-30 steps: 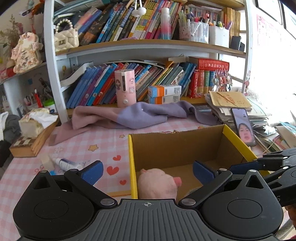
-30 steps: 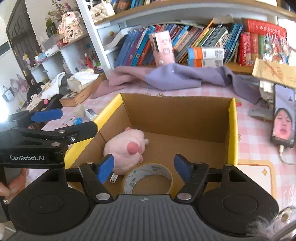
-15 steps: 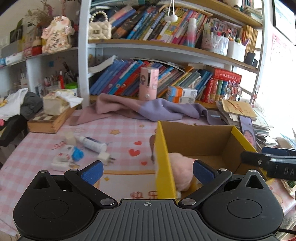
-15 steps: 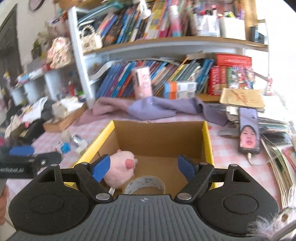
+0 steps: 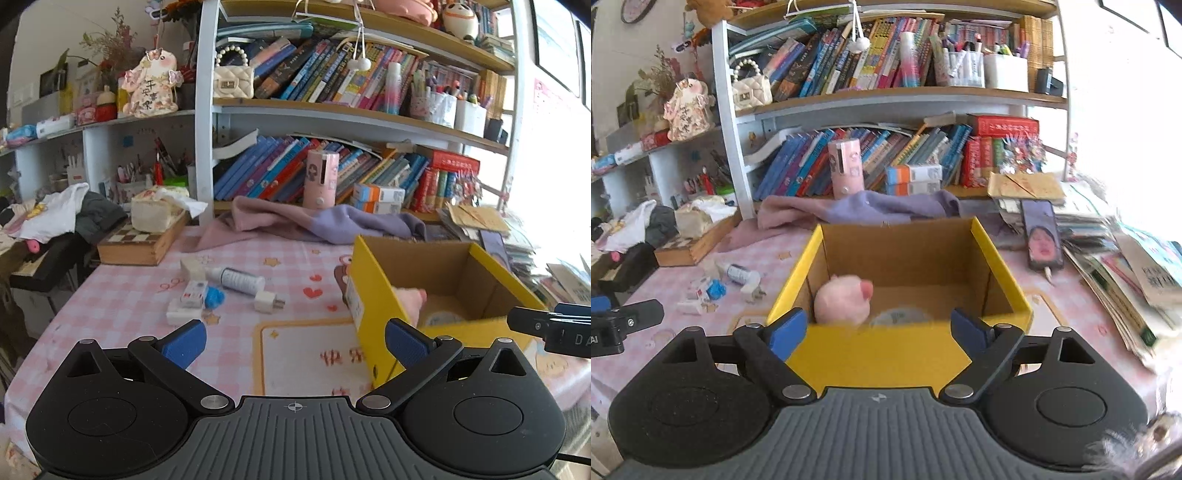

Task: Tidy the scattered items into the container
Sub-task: 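Withdraw both tools from the box toward the remaining items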

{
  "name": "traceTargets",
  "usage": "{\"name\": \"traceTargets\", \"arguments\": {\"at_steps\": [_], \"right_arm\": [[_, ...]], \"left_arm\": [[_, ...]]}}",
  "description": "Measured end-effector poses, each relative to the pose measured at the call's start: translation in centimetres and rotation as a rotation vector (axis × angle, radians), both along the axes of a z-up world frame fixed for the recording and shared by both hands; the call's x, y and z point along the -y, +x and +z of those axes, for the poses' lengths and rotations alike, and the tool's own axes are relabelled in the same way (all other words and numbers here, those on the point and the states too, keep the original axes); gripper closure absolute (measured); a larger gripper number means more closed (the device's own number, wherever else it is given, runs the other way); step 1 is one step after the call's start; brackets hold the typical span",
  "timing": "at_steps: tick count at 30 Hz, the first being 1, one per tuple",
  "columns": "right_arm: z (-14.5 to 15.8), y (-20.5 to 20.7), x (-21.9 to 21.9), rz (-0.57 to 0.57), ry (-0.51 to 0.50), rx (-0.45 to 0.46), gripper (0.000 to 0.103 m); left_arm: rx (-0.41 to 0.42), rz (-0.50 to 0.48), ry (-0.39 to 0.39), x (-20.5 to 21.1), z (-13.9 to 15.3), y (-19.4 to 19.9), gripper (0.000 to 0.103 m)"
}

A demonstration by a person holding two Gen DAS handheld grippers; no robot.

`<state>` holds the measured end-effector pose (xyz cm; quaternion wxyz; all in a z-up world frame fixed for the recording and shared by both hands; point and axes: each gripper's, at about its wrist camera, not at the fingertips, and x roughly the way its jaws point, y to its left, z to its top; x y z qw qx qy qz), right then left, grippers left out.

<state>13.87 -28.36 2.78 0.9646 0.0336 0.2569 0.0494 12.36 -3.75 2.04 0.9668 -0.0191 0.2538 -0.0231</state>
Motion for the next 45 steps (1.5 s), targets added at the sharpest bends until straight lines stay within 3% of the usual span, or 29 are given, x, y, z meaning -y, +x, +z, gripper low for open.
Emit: {"name": "traceTargets", "arguments": {"at_steps": [9,22,28,45], "right_arm": [[-2.2,-4.0,-4.5,-0.021,-0.010,-0.104,0.017],[-2.7,-5.2,-10.8,0.137,-0.062,-0.165,0.013],[-2.5,-4.7,-13.1,0.225,-0.086,-0.179,0.012],[-2.1,-2.4,-16.4,0.337,-0.117,-0.187,0.002]], "left_arm": [[-0.082,-0.037,0.062,-2.8,-1.5,-3.7,0.000],[-0.170,0.099,0.026,-8.2,-2.8,-6.3,0.000],[-0.173,0.156,0.008,-10.2,-2.8,-7.0,0.000],[-0.164,0.137,-0.016,-11.2,-2.8,-5.8,0.000]]}}
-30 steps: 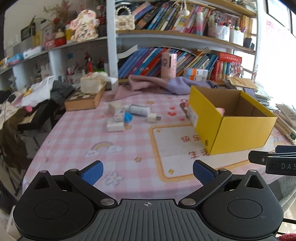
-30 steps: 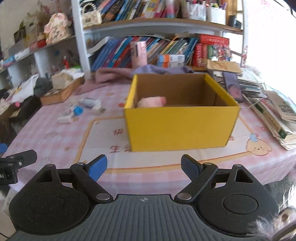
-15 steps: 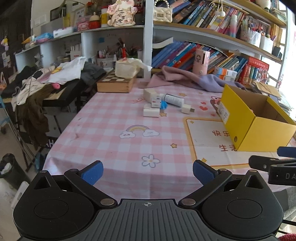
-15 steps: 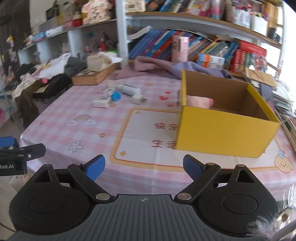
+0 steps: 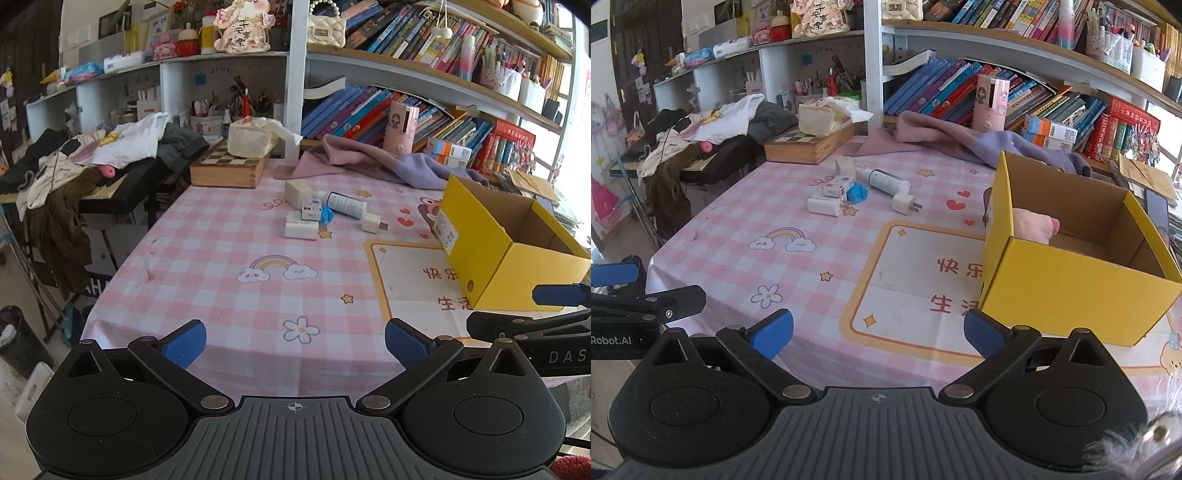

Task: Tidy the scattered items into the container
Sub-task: 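Withdraw both tools from the box toward the remaining items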

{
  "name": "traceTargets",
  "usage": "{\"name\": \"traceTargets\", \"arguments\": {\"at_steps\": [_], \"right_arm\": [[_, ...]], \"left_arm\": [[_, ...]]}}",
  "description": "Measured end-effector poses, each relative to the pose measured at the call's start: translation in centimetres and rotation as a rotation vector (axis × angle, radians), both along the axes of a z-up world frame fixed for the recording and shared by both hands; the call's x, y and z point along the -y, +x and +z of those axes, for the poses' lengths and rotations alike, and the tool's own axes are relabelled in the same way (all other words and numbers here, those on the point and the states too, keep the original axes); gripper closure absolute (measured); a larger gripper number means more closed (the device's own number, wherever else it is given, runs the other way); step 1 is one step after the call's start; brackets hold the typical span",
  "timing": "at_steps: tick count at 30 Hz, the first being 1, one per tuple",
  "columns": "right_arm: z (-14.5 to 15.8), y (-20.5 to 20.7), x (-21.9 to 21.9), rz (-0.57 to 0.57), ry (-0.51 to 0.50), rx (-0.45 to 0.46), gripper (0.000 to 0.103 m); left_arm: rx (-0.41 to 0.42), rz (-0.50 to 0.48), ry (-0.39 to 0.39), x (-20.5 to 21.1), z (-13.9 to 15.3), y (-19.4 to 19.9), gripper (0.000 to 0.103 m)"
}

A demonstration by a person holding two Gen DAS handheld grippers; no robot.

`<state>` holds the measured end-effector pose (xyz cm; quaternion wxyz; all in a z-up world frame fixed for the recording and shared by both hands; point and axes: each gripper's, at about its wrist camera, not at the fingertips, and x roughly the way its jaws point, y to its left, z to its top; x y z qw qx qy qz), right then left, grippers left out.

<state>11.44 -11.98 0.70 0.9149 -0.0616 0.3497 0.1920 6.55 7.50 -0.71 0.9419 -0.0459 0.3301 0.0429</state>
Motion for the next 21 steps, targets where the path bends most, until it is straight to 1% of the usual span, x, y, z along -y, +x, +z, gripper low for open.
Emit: {"name": "traceTargets", "arguments": {"at_steps": [2,5,10,12,17,21], "right_arm": [[-0.1,0.5,0.0,0.004,0.003,0.001,0.000],[-0.2,1.3,0.0,0.001,0.015,0.000,0.000],[-0.6,3.1,-0.5,0.018,0.022,-0.019,0.000],[-0.7,4.1,-0.9,0.028,0.007,-0.023,0.000],[-1.2,6.6,-2.0,0.065,-0.013,-0.040,0.000],[-1.2,8.7,-2.4,0.070,-0.033,-0.029,0.000]], "left_arm": [[0.003,-0.012,0.001,0.2,0.0,0.4,0.000],[0.003,-0.032,0.011,0.4,-0.1,1.0,0.000],[-0.020,-0.043,0.022,0.3,-0.6,2.2,0.000],[-0.029,-0.030,0.011,0.0,-0.9,2.9,0.000],[-0.045,-0.024,-0.046,-1.0,-1.4,5.0,0.000],[-0.052,-0.023,-0.040,-1.1,-1.5,7.1,0.000]]}}
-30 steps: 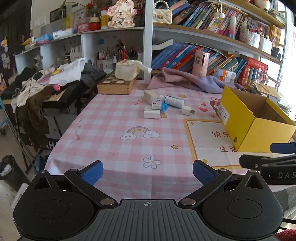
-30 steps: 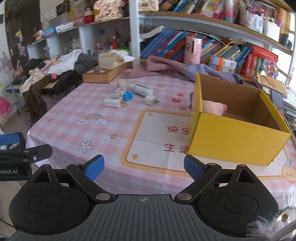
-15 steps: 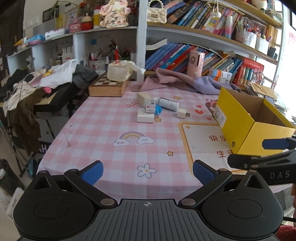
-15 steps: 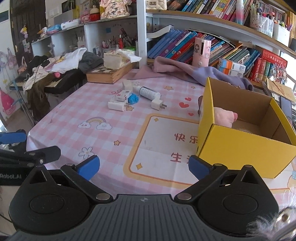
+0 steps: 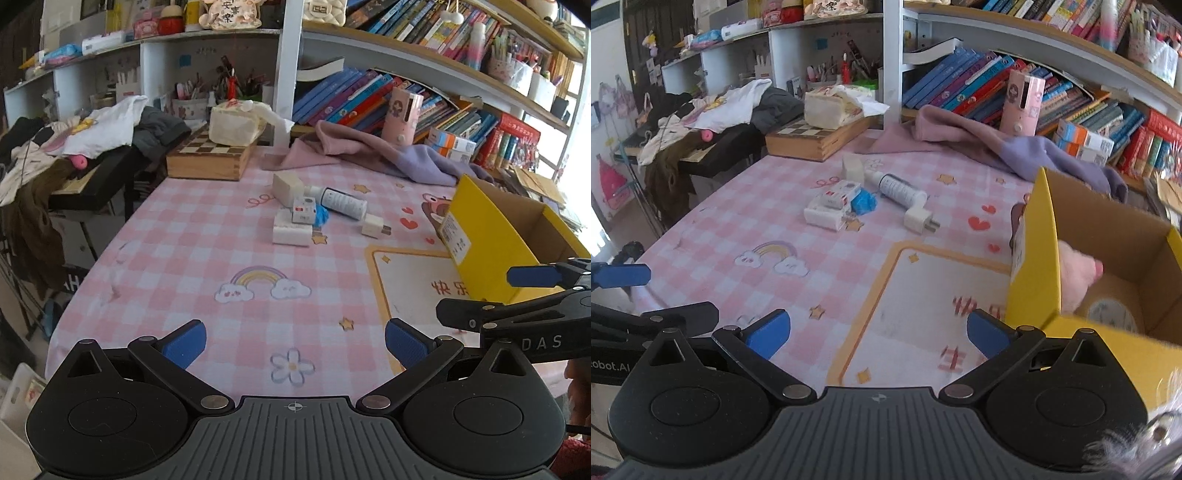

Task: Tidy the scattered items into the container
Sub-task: 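Withdraw both tools from the box toward the remaining items, then grasp the white charger plug with the right tool while the left tool grasps the white medicine box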

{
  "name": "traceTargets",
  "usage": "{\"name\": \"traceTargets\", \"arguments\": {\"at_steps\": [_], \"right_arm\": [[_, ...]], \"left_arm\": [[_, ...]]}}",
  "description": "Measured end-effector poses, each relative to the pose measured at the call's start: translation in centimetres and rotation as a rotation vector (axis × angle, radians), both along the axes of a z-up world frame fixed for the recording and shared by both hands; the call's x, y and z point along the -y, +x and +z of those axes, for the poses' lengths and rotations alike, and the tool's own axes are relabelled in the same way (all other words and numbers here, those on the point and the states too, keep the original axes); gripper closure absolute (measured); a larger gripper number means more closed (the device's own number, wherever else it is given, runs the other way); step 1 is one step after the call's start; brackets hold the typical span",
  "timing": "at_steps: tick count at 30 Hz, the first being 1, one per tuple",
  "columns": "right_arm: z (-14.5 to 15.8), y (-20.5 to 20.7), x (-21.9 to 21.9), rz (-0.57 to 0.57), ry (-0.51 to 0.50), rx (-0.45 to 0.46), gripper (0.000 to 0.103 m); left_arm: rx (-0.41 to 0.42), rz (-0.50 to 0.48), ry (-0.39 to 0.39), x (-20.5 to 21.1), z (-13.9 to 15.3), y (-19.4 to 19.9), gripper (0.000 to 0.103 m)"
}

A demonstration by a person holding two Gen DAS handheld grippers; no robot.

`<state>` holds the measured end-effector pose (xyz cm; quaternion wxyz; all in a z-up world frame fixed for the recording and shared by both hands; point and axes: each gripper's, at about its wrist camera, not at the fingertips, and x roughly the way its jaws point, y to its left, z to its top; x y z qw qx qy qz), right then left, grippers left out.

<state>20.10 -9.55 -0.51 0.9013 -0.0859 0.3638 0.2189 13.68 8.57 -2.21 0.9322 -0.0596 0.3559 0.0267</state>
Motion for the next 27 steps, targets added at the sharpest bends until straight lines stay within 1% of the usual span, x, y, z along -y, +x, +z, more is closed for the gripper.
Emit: {"name": "traceTargets", "arguments": {"at_steps": [5,14,17,19,24,27], "right_arm": [[-0.4,2.7,-0.2,-0.010,-0.008,-0.014,0.000],[-1.4,7.4,-1.1,0.013,-0.009,-0.056,0.000],[-1.6,8.8,-1.2,0.005,0.007,-0.072,0.000],[-1.7,9.9,-1.5,-0.006,0.013,-0.071,0.000],[-1.9,12.5,-2.0,-0.043,0.021,-0.050,0.003],[-2.4,14.4,-2.2,-0.071,0.031,-0.074,0.010]], "left_arm": [[-0.006,0.005,0.027,0.1,-0.2,2.6,0.000],[-0.063,0.050,0.038,-0.8,-1.3,6.3,0.000],[-0.093,0.051,0.063,-0.9,-1.7,7.6,0.000],[-0.091,0.045,0.082,-1.0,-1.8,8.3,0.000],[-0.068,0.014,0.129,-0.9,-1.6,10.4,0.000],[-0.066,-0.004,0.149,-0.8,-1.8,11.9,0.000]]}}
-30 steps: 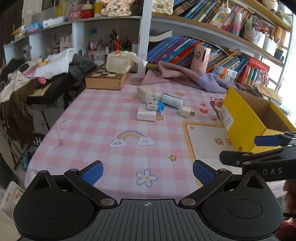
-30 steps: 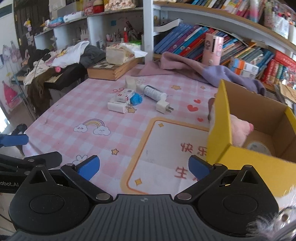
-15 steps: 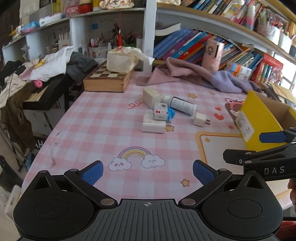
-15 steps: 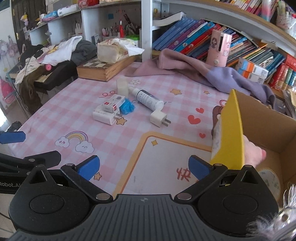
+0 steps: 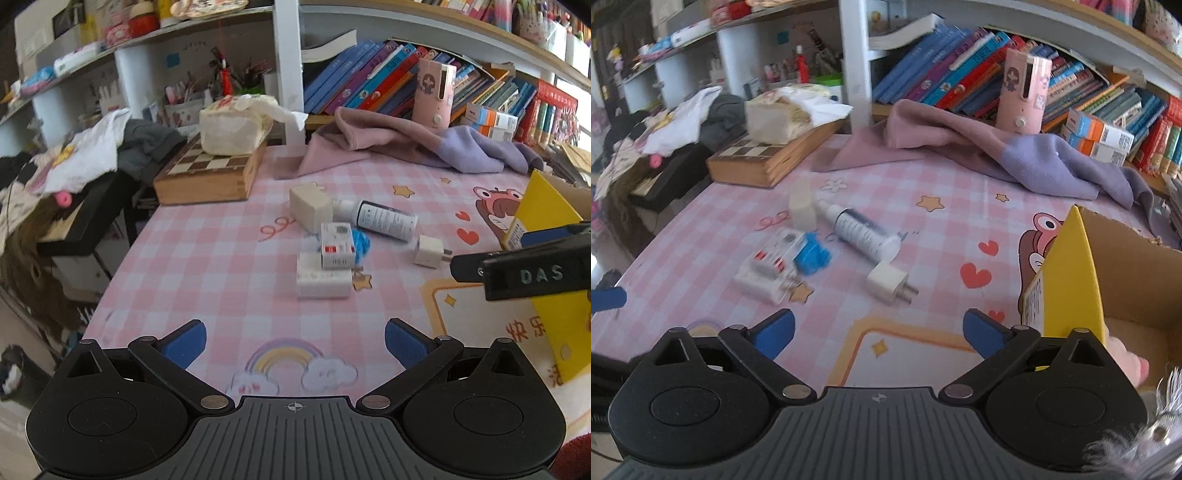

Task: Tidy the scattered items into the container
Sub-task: 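Grasp the white charger plug with the right tool while the left tool grasps the white medicine box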

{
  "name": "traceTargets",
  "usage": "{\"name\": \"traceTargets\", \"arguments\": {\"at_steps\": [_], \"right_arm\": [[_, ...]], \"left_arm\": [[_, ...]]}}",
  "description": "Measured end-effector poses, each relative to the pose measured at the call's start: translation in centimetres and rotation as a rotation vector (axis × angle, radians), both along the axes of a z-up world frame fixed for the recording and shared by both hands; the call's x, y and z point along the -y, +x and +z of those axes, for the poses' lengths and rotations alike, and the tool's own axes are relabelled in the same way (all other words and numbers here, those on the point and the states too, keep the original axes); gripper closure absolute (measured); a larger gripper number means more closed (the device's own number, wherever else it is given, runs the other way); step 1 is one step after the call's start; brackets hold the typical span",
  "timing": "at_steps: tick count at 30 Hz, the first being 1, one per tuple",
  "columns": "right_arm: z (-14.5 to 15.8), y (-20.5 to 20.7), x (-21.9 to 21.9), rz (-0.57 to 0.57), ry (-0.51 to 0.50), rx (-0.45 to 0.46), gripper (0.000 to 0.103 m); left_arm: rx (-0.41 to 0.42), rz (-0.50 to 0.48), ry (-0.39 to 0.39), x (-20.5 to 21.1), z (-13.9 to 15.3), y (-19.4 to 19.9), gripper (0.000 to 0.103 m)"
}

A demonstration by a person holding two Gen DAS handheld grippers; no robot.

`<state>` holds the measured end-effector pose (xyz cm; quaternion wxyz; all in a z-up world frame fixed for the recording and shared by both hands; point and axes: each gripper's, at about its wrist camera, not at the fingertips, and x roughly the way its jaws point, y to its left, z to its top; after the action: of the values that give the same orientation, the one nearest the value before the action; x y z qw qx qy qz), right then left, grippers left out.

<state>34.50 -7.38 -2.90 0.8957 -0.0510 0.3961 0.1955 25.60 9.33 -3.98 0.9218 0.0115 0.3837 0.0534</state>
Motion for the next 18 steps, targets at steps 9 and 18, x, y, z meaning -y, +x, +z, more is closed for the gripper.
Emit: {"name": "traceTargets", "arguments": {"at_steps": [9,18], "right_arm": [[-2.5,4.8,-1.2,-0.033,-0.026,-0.082,0.022],[-4.2,7.0,-1.8,-0.013,-0.024,-0.124,0.036]], "left_arm": [[0.008,-0.095,-0.005,0.7,-0.7,4.1,0.001],[0.010,-0.126,-0.011,0.8,-1.8,8.1,0.016]]}}
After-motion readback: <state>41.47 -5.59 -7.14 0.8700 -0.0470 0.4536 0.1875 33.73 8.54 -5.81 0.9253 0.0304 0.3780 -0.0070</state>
